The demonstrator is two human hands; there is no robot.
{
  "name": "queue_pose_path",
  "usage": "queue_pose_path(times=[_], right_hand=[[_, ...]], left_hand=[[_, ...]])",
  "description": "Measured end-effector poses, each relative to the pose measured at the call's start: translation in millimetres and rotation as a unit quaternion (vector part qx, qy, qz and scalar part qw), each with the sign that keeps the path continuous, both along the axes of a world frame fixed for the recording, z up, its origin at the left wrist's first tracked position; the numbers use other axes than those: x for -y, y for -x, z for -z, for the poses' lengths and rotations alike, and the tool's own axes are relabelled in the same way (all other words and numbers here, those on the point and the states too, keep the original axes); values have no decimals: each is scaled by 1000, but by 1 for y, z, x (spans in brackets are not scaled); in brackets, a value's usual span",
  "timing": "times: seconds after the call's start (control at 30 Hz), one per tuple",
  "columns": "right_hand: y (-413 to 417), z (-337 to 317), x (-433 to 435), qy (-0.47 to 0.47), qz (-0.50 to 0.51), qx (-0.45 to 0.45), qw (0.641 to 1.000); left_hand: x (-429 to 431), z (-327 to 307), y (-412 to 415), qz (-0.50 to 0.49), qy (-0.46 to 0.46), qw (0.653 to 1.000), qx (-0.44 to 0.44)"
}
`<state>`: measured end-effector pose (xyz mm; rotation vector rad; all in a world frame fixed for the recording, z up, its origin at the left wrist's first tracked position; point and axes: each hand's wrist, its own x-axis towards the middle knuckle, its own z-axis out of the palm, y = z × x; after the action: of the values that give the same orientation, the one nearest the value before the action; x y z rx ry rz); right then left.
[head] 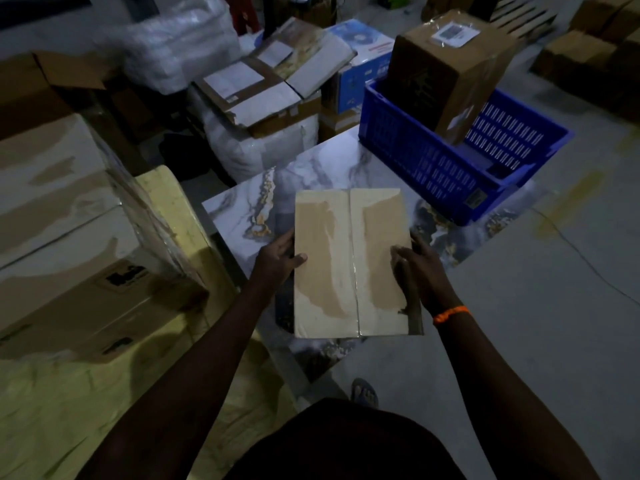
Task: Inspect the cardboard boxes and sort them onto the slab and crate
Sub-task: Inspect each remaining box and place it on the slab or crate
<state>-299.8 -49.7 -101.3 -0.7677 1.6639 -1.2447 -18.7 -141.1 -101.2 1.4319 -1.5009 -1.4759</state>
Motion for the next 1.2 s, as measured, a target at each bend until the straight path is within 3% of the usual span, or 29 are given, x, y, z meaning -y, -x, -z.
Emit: queue_pose_path(times=[0.23,0.43,0.63,0.93,1.2], right_hand=[[9,-33,-11,42,119,79,989],[-3,-40,-53,61,199,133,969],[-23,-32,-104,73,146,92,982],[-53,-35,-129,98,125,69,985],[-69,-38,-135,95,87,59,990]], left_hand=[[3,-29,14,-41,-5,995,-89],[-40,-52,4,-127,-116,971,-167],[-75,-69,-16,-30,-154,981,-116],[-81,-59,-32,-3,-54,997,-60],[-88,-82,-53,6,-164,979,-119]])
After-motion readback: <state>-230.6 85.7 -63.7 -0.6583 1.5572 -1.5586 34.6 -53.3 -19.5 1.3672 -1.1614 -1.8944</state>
